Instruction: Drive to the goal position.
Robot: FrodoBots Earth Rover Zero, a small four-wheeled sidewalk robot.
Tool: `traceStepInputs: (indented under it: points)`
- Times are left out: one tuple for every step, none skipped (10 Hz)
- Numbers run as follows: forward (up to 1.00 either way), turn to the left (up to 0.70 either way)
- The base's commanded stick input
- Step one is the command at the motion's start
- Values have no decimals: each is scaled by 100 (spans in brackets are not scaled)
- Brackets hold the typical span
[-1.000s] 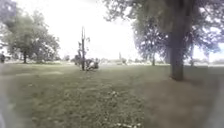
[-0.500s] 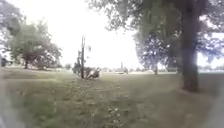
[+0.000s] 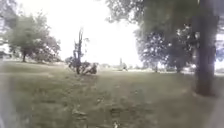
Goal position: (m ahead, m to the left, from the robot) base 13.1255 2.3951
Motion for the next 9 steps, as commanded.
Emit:
traceStepInputs:
  points:
    - [100, 0]
    - [100, 0]
    - [100, 0]
    - [100, 0]
    - [100, 0]
    - [100, 0]
    - [100, -14]
    - [100, -34]
    - [100, -40]
